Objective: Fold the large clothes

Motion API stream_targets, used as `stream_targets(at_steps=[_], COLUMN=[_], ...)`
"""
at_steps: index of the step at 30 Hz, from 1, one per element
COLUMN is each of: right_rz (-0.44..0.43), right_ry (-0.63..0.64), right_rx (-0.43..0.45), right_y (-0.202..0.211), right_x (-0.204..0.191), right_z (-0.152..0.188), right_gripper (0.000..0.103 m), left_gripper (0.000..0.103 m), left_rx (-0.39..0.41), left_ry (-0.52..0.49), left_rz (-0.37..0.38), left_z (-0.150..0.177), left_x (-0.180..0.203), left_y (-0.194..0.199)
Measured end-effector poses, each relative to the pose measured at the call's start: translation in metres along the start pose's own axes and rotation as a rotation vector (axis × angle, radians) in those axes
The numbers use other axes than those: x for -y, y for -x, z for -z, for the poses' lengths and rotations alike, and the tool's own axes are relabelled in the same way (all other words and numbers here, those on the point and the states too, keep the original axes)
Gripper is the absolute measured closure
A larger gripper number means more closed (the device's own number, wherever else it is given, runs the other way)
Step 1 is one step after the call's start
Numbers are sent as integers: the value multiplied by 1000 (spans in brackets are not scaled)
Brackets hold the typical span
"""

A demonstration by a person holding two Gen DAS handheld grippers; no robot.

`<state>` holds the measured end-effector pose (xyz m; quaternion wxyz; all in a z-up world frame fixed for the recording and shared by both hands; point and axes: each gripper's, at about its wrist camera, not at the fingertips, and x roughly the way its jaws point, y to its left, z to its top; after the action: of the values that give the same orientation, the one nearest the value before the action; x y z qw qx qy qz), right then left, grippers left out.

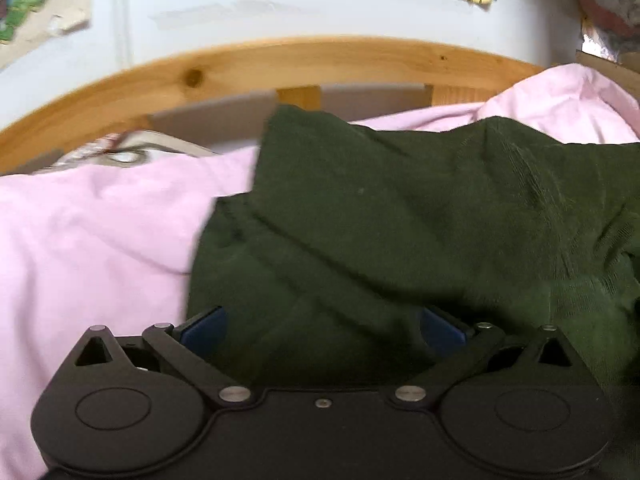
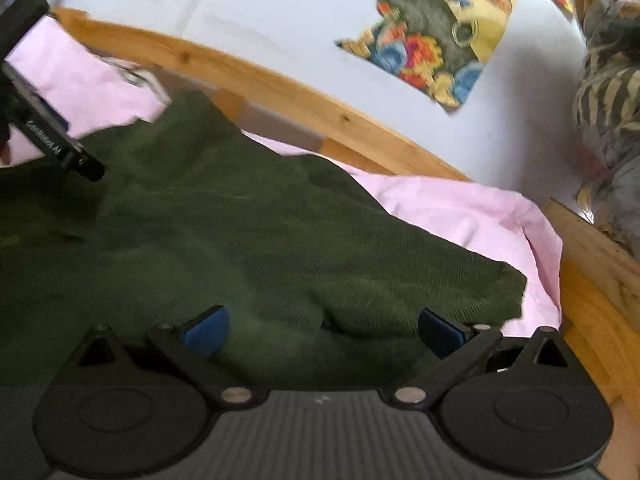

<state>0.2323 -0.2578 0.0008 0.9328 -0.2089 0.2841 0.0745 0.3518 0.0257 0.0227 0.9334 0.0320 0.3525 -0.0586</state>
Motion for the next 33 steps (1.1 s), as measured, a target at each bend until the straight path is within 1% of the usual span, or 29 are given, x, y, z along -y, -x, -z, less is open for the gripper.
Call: stream_targets(at_steps=[5,10,13,16,20,22,24,28,30,33], right_rz=[-102,-198,-252,-311,-353,-334,-311,-242,-214,-195], right_ry=[56,150,197,212,242,265,262,224,210,171], right_rx=[21,30,12,-15,-72,-97,-131,-159,-134,-55], right_y=[65,117,143,169,192,198,195,181,176,177], right_x=[2,-15,-33,-50,-72,-83,-88,-89,-85,-76], right_z=[30,51,61,76,95,103,108,113,111,104], right_gripper=[0,0,0,0,0,0,0,0,1,1], left_gripper=[1,1,1,1,1,1,1,1,1,1], left_rx=[-13,-33,-67,-99,-119,-126,-134,-149,-168,-193], left_ry=[-81,-224,-294,-336,-391,-418,-437,-487,-511,-533], left_rz=[48,82,76,60,60,61,71,92,101,93], left_z=[34,72,93,109,127,133,140,154,161,170], left_x=[-18,-21,-18,-15,-10,-7,-4,3,6,9], left_y=[61,114,135,158,194,208,218,218,211,197])
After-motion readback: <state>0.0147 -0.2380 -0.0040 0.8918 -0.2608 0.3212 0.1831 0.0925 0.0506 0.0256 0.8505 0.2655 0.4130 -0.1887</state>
